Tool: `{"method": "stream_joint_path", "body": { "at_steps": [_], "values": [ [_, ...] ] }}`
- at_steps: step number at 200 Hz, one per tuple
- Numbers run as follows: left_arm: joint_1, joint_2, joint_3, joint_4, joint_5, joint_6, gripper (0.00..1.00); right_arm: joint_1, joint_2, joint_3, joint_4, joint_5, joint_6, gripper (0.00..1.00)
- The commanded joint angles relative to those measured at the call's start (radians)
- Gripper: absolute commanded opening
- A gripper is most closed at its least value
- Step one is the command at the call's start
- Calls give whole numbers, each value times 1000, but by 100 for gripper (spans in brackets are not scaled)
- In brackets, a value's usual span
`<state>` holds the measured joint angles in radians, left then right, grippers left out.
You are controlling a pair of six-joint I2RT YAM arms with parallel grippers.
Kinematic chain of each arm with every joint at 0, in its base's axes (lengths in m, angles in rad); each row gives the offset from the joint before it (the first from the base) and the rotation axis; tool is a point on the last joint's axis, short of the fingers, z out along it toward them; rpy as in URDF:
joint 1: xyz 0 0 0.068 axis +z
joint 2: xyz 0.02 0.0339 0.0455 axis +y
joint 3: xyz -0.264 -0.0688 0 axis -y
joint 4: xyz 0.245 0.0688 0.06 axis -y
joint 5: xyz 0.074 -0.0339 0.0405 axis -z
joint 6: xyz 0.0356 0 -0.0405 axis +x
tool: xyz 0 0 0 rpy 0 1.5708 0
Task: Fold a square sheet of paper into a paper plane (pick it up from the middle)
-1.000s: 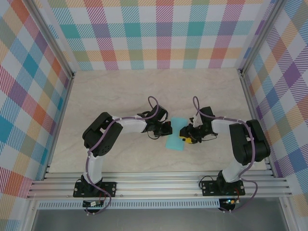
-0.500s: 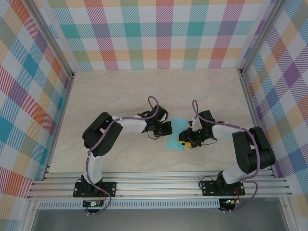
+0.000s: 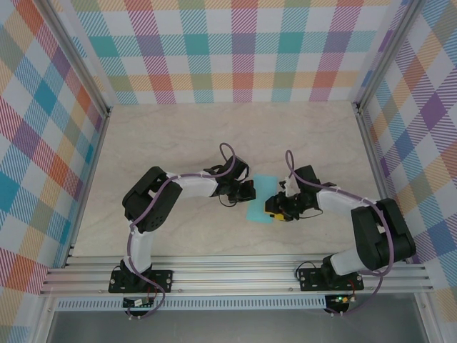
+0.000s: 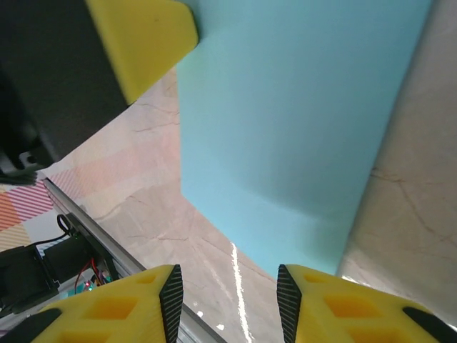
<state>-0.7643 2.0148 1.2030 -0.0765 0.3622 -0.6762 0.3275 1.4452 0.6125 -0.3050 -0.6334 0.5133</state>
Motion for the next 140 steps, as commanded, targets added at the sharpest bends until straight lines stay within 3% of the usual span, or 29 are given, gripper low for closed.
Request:
{"method": "stream_joint_path", "body": {
  "at_steps": [1, 41, 87, 108, 118, 140],
  "values": [
    [-15, 17, -13, -103, -16, 14, 0, 16, 14, -39, -4, -17, 5, 42],
    [-18, 14, -13, -103, -15, 13, 0, 33, 62, -45, -4, 18, 8, 42],
    [-20, -49, -24, -94, -21, -4, 0, 33, -79, 20, -123, 165, -8, 42],
    [-19, -125, -51, -83, -60, -16, 6, 33, -138, 60, -171, 302, -6, 43],
    [-19, -161, -65, -92, -91, -17, 14, 31, -141, 80, -185, 353, 0, 43],
    [-19, -224, -108, -109, -145, -22, 27, 32, -101, 126, -193, 369, 15, 44]
  ]
}}
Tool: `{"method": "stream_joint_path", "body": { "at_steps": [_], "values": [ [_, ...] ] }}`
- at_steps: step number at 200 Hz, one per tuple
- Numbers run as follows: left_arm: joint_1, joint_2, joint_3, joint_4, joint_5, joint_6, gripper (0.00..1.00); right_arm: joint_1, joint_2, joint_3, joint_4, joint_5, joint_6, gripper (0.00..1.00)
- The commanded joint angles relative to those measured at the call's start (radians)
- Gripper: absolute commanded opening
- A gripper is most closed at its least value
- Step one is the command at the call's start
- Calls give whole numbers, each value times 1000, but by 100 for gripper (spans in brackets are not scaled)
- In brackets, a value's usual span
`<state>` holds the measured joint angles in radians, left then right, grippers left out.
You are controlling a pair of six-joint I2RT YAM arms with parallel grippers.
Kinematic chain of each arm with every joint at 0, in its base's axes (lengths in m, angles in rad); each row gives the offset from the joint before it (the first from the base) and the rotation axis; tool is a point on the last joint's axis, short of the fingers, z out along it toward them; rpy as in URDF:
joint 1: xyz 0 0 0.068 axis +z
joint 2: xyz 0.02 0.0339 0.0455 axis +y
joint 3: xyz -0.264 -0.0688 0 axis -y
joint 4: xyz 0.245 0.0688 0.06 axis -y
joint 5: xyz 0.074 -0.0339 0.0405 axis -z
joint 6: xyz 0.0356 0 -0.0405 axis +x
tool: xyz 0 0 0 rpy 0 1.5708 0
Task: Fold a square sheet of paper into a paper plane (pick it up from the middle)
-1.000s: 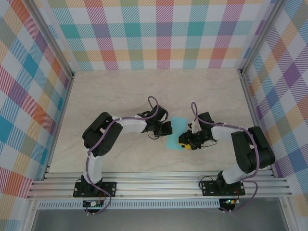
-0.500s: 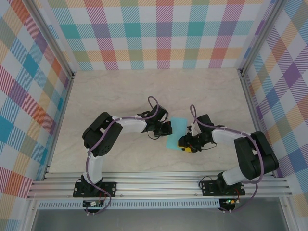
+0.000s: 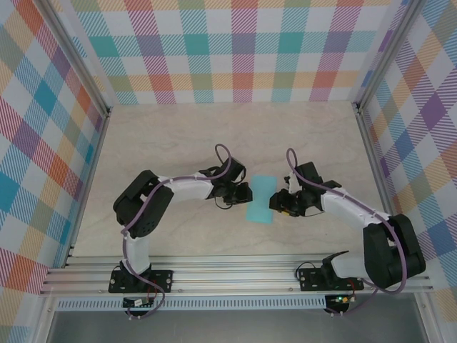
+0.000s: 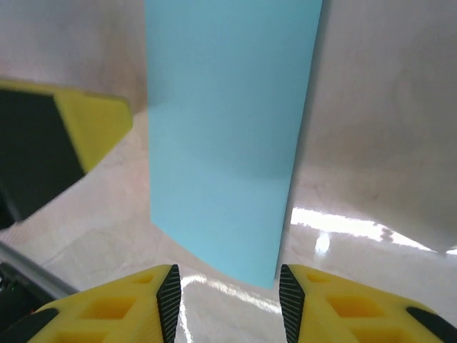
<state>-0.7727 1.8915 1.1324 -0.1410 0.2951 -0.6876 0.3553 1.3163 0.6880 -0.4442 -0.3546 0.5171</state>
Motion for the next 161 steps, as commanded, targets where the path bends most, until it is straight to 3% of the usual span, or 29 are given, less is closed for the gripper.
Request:
{"method": "stream_joint_path", "body": {
  "at_steps": [1, 73, 161],
  "values": [
    [-10, -104, -41, -45, -79, -11, 27, 3, 29, 52, -54, 89, 13, 44],
    [-10, -152, -167, 64, 43, -100, 46, 5, 154, 82, 10, 32, 48, 47],
    [-11, -132, -177, 69, 68, -110, 48, 5, 227, 80, 67, -24, 52, 45]
  ]
}}
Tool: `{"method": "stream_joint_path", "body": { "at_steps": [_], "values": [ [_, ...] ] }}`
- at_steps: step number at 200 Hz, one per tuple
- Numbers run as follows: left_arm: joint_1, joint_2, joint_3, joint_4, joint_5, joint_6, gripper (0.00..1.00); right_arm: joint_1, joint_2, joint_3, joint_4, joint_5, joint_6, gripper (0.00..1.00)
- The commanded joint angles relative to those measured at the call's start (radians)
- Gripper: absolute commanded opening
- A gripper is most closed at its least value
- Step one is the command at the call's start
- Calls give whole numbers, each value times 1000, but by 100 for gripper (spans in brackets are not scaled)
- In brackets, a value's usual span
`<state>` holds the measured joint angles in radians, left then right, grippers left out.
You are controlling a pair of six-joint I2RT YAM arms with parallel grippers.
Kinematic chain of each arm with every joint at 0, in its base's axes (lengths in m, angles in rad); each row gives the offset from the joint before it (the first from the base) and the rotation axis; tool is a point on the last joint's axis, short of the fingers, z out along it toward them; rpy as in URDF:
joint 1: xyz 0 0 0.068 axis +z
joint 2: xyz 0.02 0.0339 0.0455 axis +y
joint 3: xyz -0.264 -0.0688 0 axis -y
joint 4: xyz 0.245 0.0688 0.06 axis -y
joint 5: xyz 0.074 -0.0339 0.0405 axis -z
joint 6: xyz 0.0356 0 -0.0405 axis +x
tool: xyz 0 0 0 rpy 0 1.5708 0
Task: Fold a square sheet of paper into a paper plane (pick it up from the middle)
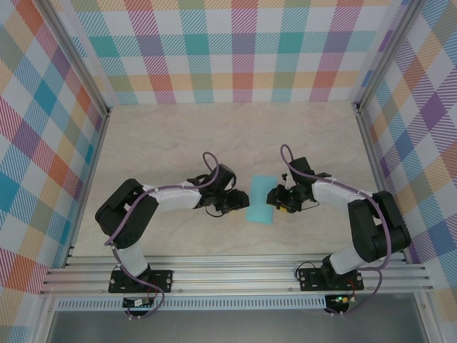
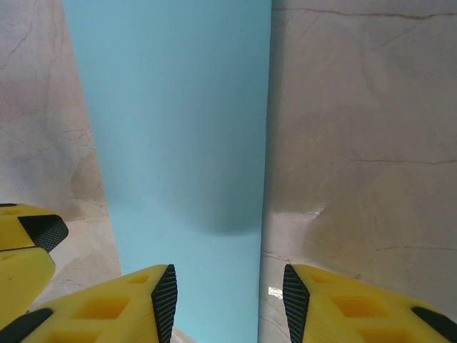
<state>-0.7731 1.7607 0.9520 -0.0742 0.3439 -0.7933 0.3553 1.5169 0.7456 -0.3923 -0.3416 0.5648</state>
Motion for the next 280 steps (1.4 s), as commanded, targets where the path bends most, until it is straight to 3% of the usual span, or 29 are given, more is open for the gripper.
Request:
{"method": "stream_joint_path", "body": {
  "at_steps": [1, 63, 280],
  "values": [
    [-11, 0, 5, 1, 20, -4, 48, 5, 27, 21, 15, -37, 3, 45],
    [-19, 46, 21, 2, 37, -6, 48, 6, 43, 15, 42, -71, 4, 40],
    [-38, 87, 31, 36, 44, -18, 48, 5, 68, 23, 40, -48, -7, 38]
  ]
}}
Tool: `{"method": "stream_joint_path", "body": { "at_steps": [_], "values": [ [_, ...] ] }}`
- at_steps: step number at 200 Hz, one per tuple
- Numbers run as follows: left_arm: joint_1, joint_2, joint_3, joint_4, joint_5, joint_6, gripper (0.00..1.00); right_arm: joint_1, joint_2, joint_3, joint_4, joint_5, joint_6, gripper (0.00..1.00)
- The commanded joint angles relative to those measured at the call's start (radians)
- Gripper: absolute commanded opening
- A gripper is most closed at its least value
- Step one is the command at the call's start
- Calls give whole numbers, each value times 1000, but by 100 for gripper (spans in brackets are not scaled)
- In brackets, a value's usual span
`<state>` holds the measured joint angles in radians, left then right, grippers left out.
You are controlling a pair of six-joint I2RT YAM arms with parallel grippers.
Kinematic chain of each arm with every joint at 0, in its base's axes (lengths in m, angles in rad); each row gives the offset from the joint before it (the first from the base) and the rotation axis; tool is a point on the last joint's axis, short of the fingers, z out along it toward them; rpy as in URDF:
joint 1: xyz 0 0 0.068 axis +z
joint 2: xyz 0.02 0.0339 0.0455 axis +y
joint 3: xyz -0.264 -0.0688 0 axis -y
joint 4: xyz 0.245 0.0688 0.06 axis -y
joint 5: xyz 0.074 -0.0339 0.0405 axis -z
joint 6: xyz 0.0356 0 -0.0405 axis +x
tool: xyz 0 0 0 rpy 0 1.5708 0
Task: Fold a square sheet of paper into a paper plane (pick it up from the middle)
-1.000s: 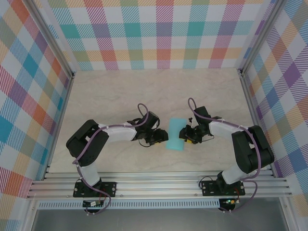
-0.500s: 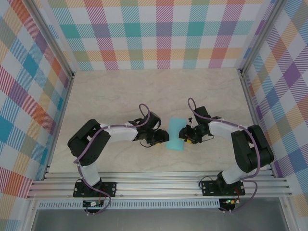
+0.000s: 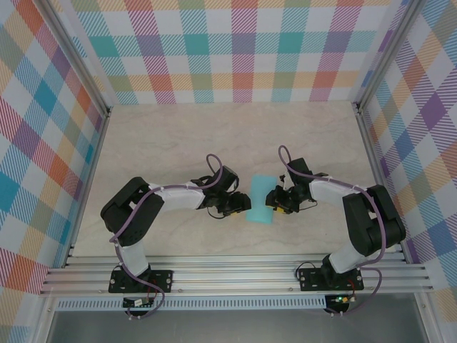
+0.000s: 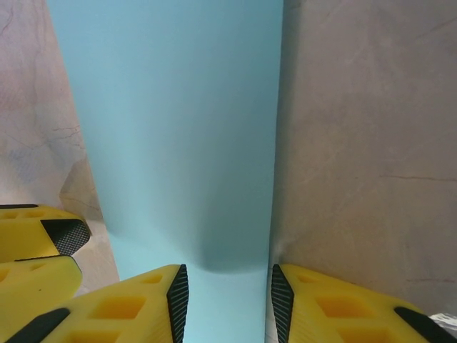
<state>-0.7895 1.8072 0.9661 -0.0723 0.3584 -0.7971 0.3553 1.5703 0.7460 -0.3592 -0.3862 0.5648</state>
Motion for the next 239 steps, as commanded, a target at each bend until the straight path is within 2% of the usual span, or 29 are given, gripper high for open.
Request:
{"method": "stream_joint_path", "body": {
  "at_steps": [1, 97, 162, 197, 239],
  "values": [
    [-22, 41, 17, 34, 30, -14, 48, 4, 15, 24, 7, -3, -7, 38],
    [-22, 67, 22, 81, 104, -33, 45, 4, 28, 27, 24, -26, 2, 33],
    [-42, 61, 27, 49, 88, -23, 41, 5, 25, 20, 39, -36, 8, 29],
    [-47, 56, 26, 48, 76, -24, 41, 5, 10, 25, 16, -23, 10, 32],
    [-47, 37, 25, 34, 51, -19, 40, 5, -34, 9, 32, -96, 19, 35]
  ]
}}
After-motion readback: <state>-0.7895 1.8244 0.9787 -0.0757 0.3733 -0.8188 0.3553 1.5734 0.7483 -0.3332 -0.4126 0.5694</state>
